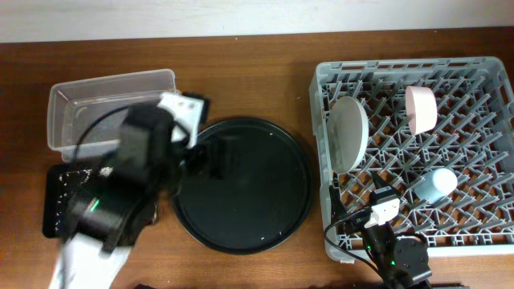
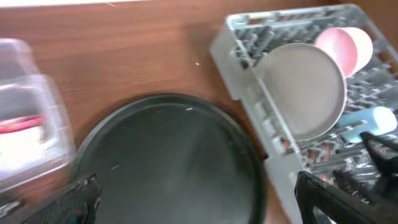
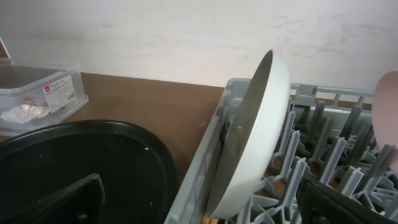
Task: Sort waste into correct bins and load items into the dishwasher rack
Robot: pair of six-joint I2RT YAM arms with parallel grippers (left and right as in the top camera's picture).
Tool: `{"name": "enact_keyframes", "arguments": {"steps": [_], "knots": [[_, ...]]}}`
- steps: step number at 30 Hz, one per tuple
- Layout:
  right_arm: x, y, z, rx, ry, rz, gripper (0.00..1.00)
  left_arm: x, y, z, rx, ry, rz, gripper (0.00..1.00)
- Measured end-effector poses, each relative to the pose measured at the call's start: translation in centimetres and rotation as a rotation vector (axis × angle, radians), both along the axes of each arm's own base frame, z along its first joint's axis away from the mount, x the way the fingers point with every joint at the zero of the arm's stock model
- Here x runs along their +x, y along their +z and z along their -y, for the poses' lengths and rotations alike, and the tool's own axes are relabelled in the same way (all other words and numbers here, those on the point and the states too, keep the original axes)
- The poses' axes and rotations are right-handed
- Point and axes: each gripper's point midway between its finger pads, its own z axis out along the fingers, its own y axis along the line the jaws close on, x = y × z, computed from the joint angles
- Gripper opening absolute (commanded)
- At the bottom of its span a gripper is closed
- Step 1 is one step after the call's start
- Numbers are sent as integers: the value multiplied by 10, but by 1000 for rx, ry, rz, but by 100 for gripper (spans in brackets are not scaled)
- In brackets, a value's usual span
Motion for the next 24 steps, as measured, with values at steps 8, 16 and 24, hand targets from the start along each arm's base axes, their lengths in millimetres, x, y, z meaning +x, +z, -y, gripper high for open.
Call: {"name": "enact_keyframes", "arguments": {"steps": [8, 16, 24], "knots": [[0, 0, 0, 0, 0, 0, 98, -62, 36, -64, 192, 82, 187, 99], [0, 0, 0, 0, 0, 0, 98, -44, 51, -66, 367, -5, 362, 99], [0, 0, 0, 0, 0, 0, 98, 0, 15, -85, 326, 92, 590, 99]]}}
